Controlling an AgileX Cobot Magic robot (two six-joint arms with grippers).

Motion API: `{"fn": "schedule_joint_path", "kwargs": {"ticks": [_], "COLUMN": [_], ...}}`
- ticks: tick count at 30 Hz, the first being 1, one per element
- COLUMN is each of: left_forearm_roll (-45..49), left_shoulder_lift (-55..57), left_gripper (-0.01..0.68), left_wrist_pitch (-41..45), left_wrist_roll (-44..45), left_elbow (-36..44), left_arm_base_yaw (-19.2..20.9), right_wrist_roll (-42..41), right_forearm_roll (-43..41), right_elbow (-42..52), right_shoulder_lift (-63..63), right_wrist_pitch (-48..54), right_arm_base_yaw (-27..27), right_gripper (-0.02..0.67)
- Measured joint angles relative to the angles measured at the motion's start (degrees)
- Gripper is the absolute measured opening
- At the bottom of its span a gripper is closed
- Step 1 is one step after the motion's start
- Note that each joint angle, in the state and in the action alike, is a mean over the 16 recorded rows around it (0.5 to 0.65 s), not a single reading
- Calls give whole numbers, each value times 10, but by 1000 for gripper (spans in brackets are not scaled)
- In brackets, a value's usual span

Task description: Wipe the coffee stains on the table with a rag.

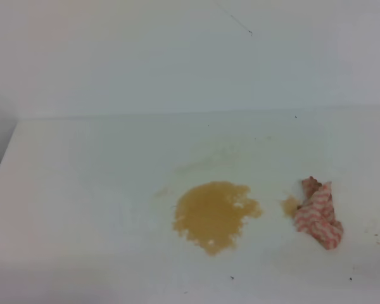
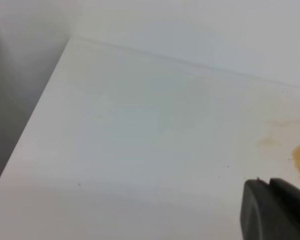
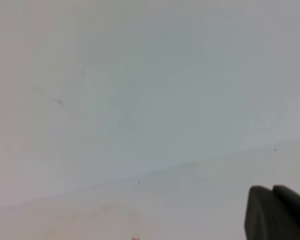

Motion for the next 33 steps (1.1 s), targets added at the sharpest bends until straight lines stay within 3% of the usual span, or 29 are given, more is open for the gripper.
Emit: {"fn": "schedule_joint_path", "kwargs": {"ticks": [9, 19, 25, 33], "left_forearm_roll": [0, 0, 0, 0], "left_shoulder_lift": [0, 0, 0, 0], "left_gripper": [-3, -3, -3, -3], "left_wrist_pitch": [0, 0, 0, 0], "left_wrist_roll": [0, 0, 0, 0], "left_elbow": [0, 0, 0, 0], "left_arm_base_yaw": [0, 0, 0, 0], "right_wrist_roll": [49, 44, 13, -31], "right_forearm_roll": [4, 28, 62, 92], "right_elbow": [-1, -23, -71, -157], "right_shoulder_lift": [0, 0, 1, 15], "right_wrist_pitch": [-172, -356, -324, -164], "right_arm_base_yaw": [0, 0, 0, 1], "right_gripper": [-3, -3, -3, -3]}}
